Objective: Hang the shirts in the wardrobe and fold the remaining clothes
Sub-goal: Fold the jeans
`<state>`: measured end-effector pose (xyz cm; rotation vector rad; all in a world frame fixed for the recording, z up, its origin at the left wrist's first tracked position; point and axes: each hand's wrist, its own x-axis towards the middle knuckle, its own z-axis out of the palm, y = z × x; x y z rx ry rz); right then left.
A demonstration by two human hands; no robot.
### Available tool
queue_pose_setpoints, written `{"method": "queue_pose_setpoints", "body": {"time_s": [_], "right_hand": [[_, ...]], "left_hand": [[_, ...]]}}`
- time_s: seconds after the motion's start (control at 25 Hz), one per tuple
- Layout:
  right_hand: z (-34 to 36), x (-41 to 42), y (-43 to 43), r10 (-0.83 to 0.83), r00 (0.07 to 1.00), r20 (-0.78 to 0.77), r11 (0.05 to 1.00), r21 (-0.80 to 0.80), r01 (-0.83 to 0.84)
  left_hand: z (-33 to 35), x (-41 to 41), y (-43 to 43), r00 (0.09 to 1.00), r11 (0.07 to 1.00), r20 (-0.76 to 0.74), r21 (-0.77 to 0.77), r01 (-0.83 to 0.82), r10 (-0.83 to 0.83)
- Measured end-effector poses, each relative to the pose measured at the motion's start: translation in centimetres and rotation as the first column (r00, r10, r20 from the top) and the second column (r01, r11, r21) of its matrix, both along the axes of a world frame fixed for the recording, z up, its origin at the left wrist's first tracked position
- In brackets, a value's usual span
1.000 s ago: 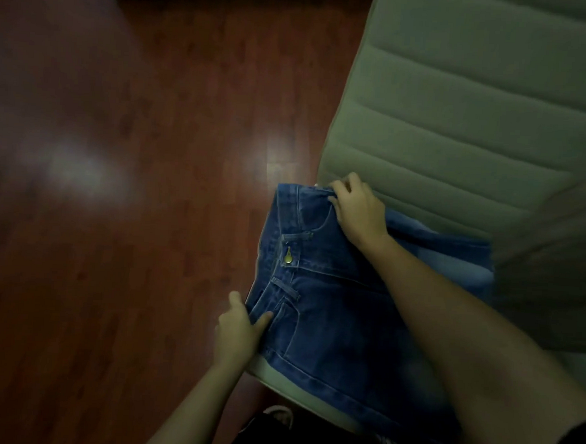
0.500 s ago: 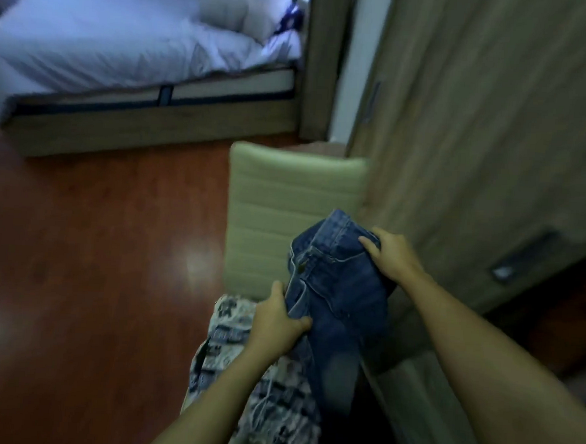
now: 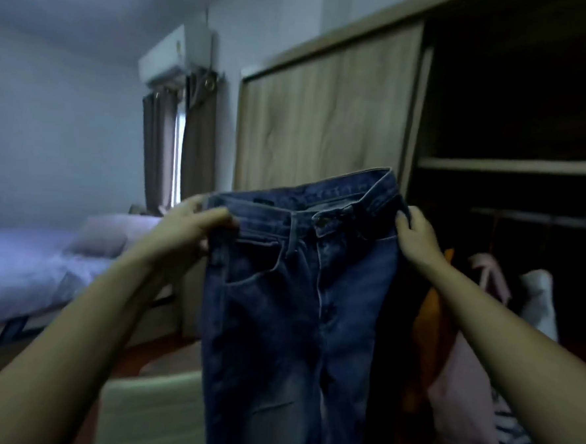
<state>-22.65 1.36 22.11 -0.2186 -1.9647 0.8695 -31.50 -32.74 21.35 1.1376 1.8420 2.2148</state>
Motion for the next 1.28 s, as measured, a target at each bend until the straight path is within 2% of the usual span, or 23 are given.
{"method": "queue_pose_setpoints", "body": {"time_s": [0.08,0.12,0.24,0.28,0.32,0.36,0.44,0.52,0.56,0.64,0.72,0.88,1.0,1.04,1.12,1.16,1.2,1.24,1.28], "right_hand": [[2.9,2.0,-1.4,0.083,0.985,-0.154,0.996,0.034,-0.079],[3.7,2.9,-2.3,0.131,0.977,-0.169,0.990,0.071,-0.121],[4.3,4.5,-4.0,0.207,0.973,-0.104,0.976,0.095,-0.198],[4.3,4.8,-4.2,0.198,0.975,-0.106,0.980,0.058,-0.192],[4.4,5.0,-4.3,0.182,0.977,-0.113,0.983,-0.002,-0.183],[4.8,5.2,-4.5,0.177,0.978,-0.112,0.980,-0.073,-0.186],[5.5,5.4,-5.3,0.200,0.978,-0.065,0.949,-0.237,-0.209],[5.7,5.4,-6.9,0.243,0.970,-0.017,0.892,-0.388,-0.230],[5.7,5.4,-8.0,0.289,0.957,-0.026,0.856,-0.441,-0.270],[5.9,5.1,-10.4,0.413,0.907,-0.075,0.782,-0.481,-0.396],[6.1,4.9,-12.8,0.502,0.858,-0.112,0.750,-0.438,-0.496],[5.8,5.5,-16.1,0.612,0.781,-0.129,0.721,-0.315,-0.617],[5.2,6.5,-16.9,0.665,0.747,-0.023,0.718,-0.257,-0.647],[5.0,6.6,-16.8,0.652,0.757,0.038,0.749,-0.181,-0.637],[4.6,6.3,-16.5,0.536,0.834,0.134,0.827,0.115,-0.550],[4.2,6.1,-16.4,0.465,0.882,0.079,0.838,0.283,-0.467],[3.8,5.9,-16.1,0.393,0.918,-0.049,0.851,0.396,-0.344],[3.3,5.8,-15.6,0.291,0.927,-0.235,0.890,0.423,-0.172],[2.7,5.8,-15.1,0.179,0.895,-0.408,0.938,0.345,-0.031]], "left_hand": [[2.7,-1.8,-1.1,0.980,0.984,-0.107,0.069,-0.164,0.170],[3.0,-2.6,-1.5,0.947,0.960,-0.155,0.049,-0.276,0.280],[2.9,-3.3,-1.9,0.777,0.805,-0.298,-0.045,-0.591,0.554],[3.5,-2.6,-1.8,0.734,0.769,-0.309,-0.014,-0.639,0.604],[4.3,-1.8,-1.7,0.730,0.767,-0.292,0.021,-0.641,0.618],[5.3,-1.1,-1.4,0.757,0.785,-0.231,0.055,-0.617,0.611],[6.7,-0.3,-0.5,0.843,0.841,0.013,0.052,-0.538,0.538],[7.3,0.4,0.7,0.894,0.932,0.323,0.078,-0.353,0.311],[7.5,1.3,1.6,0.894,0.958,0.398,0.105,-0.266,0.205],[7.9,2.9,3.6,0.923,0.978,0.376,0.148,-0.147,0.082],[8.5,4.7,5.7,0.954,0.984,0.296,0.146,-0.103,0.055],[9.2,7.2,7.1,0.974,0.989,0.228,0.143,-0.034,0.000],[8.7,8.5,6.8,0.997,0.991,0.029,0.113,-0.071,0.069],[8.3,9.0,6.7,0.992,0.988,-0.070,0.124,-0.095,0.104],[8.1,9.5,6.3,0.976,0.973,-0.157,0.197,-0.121,0.153],[8.5,9.7,6.0,0.979,0.964,-0.132,0.236,-0.123,0.157],[9.0,9.9,5.5,0.985,0.957,-0.093,0.264,-0.118,0.147],[9.5,10.0,4.9,0.989,0.952,-0.075,0.287,-0.105,0.131],[10.1,10.1,4.4,0.989,0.949,-0.080,0.300,-0.098,0.127]]}}
